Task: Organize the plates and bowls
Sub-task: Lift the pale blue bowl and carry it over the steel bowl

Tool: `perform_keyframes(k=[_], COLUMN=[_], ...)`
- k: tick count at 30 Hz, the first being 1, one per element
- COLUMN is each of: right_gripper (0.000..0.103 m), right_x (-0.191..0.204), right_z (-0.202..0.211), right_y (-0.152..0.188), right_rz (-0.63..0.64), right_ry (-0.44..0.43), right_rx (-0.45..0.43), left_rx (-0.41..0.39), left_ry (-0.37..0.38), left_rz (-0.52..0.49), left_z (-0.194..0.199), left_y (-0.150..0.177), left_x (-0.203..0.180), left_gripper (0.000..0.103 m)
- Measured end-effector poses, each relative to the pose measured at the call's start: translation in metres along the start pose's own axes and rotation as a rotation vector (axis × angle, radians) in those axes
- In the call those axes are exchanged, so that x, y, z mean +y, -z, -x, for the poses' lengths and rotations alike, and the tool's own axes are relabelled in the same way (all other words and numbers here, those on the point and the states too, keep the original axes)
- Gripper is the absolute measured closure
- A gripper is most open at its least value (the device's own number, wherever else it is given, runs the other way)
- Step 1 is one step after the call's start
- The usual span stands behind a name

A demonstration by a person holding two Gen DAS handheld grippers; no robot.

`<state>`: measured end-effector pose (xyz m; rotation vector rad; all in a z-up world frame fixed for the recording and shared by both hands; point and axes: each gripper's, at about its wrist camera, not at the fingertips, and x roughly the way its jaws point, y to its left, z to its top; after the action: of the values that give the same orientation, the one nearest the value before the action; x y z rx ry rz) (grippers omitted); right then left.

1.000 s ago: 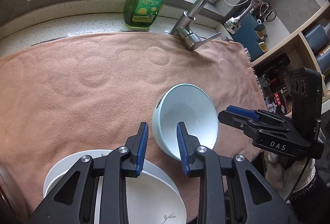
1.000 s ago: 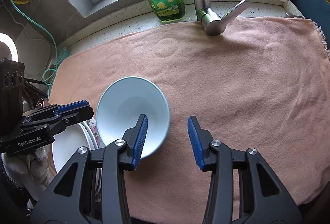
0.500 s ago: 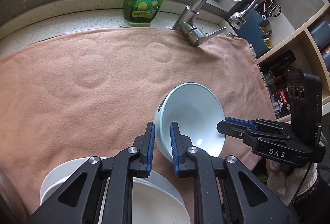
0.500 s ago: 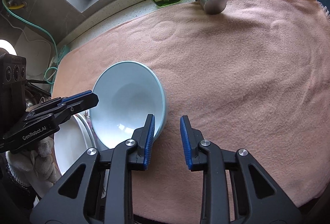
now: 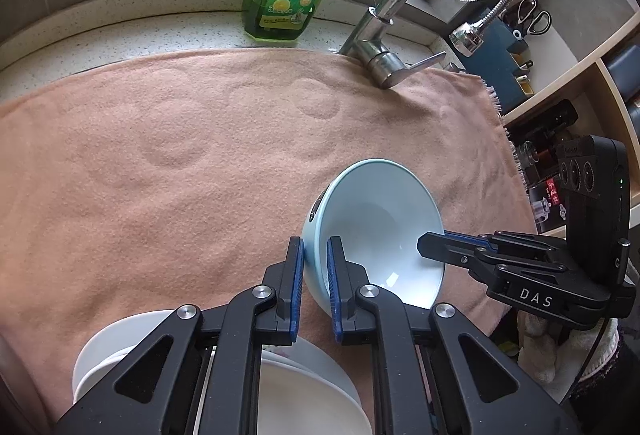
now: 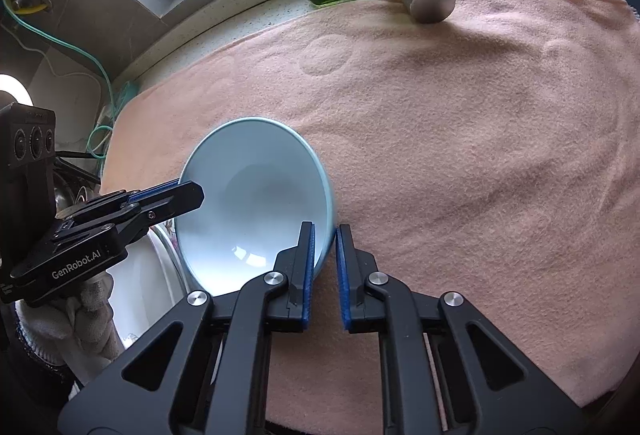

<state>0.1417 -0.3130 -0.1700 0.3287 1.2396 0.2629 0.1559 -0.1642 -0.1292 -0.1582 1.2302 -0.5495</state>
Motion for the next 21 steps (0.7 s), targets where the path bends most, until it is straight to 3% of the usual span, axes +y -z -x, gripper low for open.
perform_keyframes(k=[10, 21], right_gripper=[0.093, 0.093], right_x=[0.028, 0.099], right_z=[0.019, 0.026], right_y=[-0.012, -0.027], right_rz=[0.057, 0.193], right_ry=[-0.003, -0.036], right_rx=[-0.028, -0.039], left_rx=[-0.067, -0.186], left_ry=[0.006, -0.026], left_rz=[0.037, 0.114], left_z=[0.034, 0.097], left_y=[0.003, 0.016], left_x=[0.010, 0.045], left_gripper=[0.093, 0.093])
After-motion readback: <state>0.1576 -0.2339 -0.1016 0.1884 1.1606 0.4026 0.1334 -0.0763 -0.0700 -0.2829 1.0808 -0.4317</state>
